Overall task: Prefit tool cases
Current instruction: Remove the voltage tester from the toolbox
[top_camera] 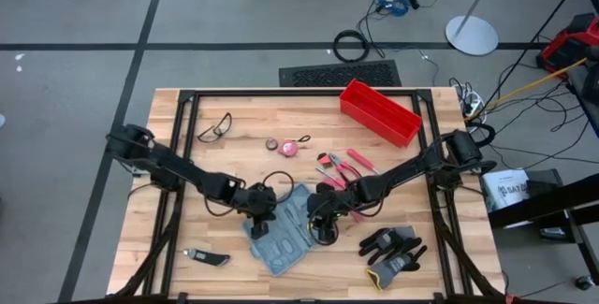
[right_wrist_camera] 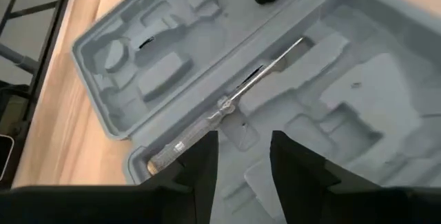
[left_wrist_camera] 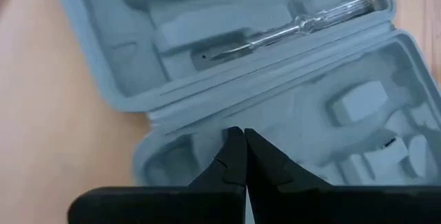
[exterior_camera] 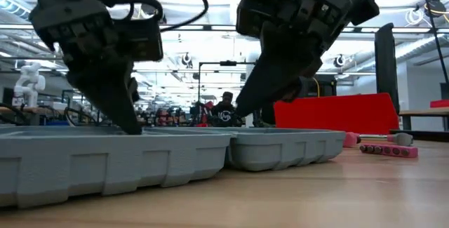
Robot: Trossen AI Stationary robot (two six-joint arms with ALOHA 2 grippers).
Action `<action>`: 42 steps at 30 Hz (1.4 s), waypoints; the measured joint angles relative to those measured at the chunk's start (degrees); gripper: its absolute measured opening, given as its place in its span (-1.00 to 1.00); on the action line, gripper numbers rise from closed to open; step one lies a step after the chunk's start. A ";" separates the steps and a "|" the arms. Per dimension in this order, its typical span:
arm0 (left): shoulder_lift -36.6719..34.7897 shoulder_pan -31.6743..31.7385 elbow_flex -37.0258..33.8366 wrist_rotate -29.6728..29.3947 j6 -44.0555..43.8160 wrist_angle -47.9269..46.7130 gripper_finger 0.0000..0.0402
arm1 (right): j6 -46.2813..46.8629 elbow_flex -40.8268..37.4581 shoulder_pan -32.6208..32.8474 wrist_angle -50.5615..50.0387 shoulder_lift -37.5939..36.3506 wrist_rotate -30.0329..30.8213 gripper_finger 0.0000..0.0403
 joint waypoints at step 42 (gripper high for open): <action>5.29 0.22 0.05 -13.74 -1.69 5.44 -0.99 | -35.71 26.08 5.50 -28.95 12.16 15.38 -0.39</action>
